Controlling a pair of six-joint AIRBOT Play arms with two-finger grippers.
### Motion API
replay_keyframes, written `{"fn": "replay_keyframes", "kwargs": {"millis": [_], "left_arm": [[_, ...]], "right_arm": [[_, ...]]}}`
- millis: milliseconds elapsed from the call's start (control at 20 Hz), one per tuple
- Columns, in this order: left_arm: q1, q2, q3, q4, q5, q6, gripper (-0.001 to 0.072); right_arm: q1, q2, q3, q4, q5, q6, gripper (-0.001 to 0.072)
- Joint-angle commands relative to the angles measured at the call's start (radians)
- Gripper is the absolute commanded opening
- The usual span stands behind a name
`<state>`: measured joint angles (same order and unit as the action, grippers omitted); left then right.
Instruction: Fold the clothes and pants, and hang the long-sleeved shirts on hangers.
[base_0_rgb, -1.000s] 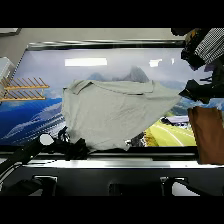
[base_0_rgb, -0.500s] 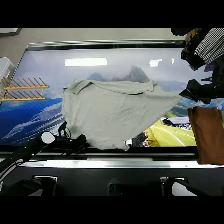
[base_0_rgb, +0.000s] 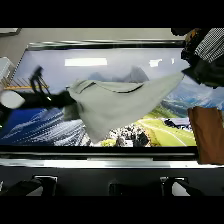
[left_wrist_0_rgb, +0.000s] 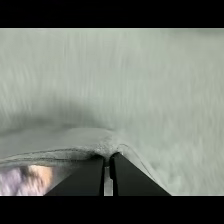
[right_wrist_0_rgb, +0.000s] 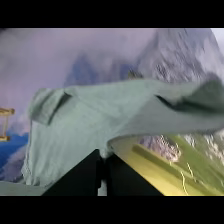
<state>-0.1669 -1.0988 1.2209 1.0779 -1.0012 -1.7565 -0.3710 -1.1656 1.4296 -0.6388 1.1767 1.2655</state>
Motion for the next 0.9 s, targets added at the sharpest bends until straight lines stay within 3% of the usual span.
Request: {"fn": "replay_keyframes", "kwargs": {"millis": [0, 300, 600, 750, 850], "left_arm": [[0.106, 0.004, 0.394, 0.142, -0.129, 0.003, 0.0015], [0.273, 0.083, 0.847, 0.228, -0.221, 0.002, 0.0016], [0.373, 0.237, 0.853, 0.286, -0.233, -0.024, 0.0016], [0.373, 0.233, 0.844, 0.286, -0.246, -0.024, 0.0016], [0.373, 0.217, 0.779, 0.286, -0.245, -0.024, 0.0015]], "right_arm": [[0.000, 0.109, 0.113, 0.065, -0.144, -0.038, 0.0040], [0.000, 0.366, 0.383, -0.248, -0.237, 0.135, 0.0040], [0.000, 0.509, 0.466, -0.436, -0.191, 0.301, 0.0040], [0.000, 0.473, 0.466, -0.436, -0.129, 0.392, 0.0040], [0.000, 0.399, 0.465, -0.435, -0.024, 0.525, 0.0040]]}}
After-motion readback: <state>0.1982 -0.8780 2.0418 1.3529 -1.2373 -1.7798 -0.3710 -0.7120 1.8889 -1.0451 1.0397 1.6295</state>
